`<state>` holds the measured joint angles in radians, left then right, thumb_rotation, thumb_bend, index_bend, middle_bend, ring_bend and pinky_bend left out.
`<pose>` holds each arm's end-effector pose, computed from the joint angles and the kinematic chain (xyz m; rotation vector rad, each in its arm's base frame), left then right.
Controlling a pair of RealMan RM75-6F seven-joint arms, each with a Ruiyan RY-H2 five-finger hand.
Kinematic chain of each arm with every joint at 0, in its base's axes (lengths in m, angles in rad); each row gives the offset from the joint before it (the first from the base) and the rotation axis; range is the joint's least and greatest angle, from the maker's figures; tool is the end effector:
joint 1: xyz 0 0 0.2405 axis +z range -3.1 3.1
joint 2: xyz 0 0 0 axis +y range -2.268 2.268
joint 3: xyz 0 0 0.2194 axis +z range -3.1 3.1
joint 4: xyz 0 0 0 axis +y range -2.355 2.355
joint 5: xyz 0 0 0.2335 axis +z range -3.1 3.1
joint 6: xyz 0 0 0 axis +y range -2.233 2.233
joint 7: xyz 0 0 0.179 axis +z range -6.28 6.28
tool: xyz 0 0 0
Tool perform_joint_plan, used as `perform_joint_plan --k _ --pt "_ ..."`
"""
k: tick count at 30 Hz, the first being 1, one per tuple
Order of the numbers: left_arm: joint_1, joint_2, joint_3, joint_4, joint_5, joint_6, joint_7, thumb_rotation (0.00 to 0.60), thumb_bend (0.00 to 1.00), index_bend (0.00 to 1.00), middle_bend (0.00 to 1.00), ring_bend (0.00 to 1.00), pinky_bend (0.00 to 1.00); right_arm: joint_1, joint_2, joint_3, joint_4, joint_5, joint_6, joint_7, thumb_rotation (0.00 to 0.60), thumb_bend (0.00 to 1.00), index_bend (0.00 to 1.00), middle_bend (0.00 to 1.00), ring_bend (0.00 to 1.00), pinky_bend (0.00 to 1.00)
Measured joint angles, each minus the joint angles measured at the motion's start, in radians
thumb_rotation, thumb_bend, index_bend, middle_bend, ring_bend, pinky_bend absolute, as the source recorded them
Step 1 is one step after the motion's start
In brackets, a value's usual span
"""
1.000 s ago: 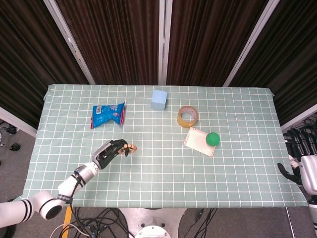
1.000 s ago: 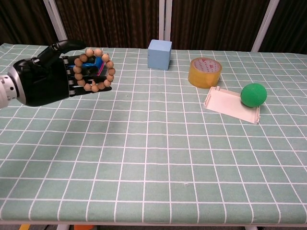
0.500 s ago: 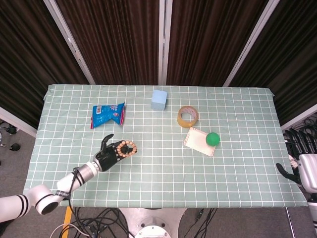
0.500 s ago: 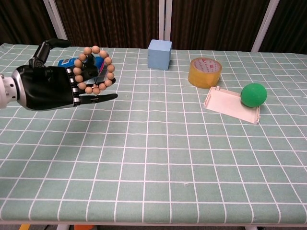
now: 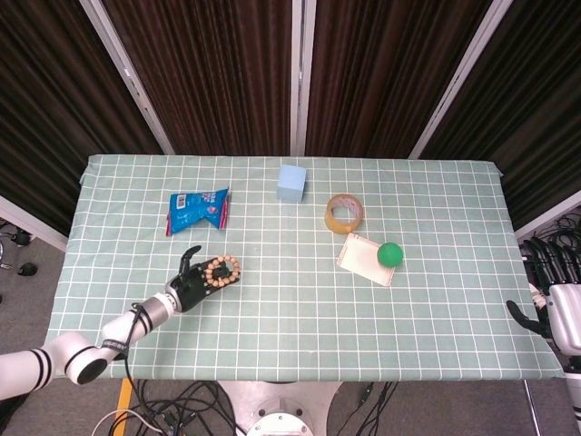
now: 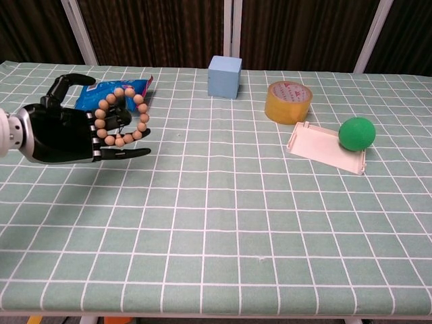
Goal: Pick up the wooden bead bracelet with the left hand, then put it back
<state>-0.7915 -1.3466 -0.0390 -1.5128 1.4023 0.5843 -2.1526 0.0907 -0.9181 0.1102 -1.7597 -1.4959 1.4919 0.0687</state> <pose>-0.1560 0.3175 -0.0698 0.1790 2.7982 1.0234 -0.2646 -0.2288 0.1750 1.3559 -0.8571 0.9788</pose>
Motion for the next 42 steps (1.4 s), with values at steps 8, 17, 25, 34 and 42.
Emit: perform_joint_plan --k 8,17,25,34,42 --pt "0.021 0.007 -0.038 -0.019 -0.041 -0.027 0.113 0.093 0.35 0.59 0.61 0.24 0.15 -0.002 -0.001 -0.001 0.004 -0.005 0.007 0.007 0.600 0.14 0.00 0.04 0.00 0.00" --pt "0.041 0.007 -0.060 -0.034 -0.045 -0.029 0.146 0.174 0.36 0.56 0.69 0.33 0.14 -0.005 -0.005 -0.005 0.006 -0.010 0.014 0.009 0.600 0.13 0.00 0.04 0.00 0.00" --pt "0.080 -0.011 -0.069 -0.022 -0.022 0.055 0.341 0.201 0.38 0.57 0.67 0.33 0.13 -0.005 -0.007 -0.004 0.006 -0.018 0.022 0.000 0.600 0.12 0.00 0.04 0.00 0.00" --pt "0.149 -0.087 -0.072 0.005 0.000 0.274 0.828 0.125 0.38 0.62 0.69 0.33 0.13 -0.006 -0.020 -0.006 0.012 -0.028 0.031 -0.008 0.600 0.12 0.00 0.04 0.00 0.00" --pt "0.185 -0.147 -0.093 0.006 -0.035 0.351 1.041 0.253 0.45 0.62 0.70 0.33 0.13 -0.013 -0.024 -0.008 0.021 -0.030 0.042 -0.001 0.600 0.12 0.00 0.05 0.00 0.00"
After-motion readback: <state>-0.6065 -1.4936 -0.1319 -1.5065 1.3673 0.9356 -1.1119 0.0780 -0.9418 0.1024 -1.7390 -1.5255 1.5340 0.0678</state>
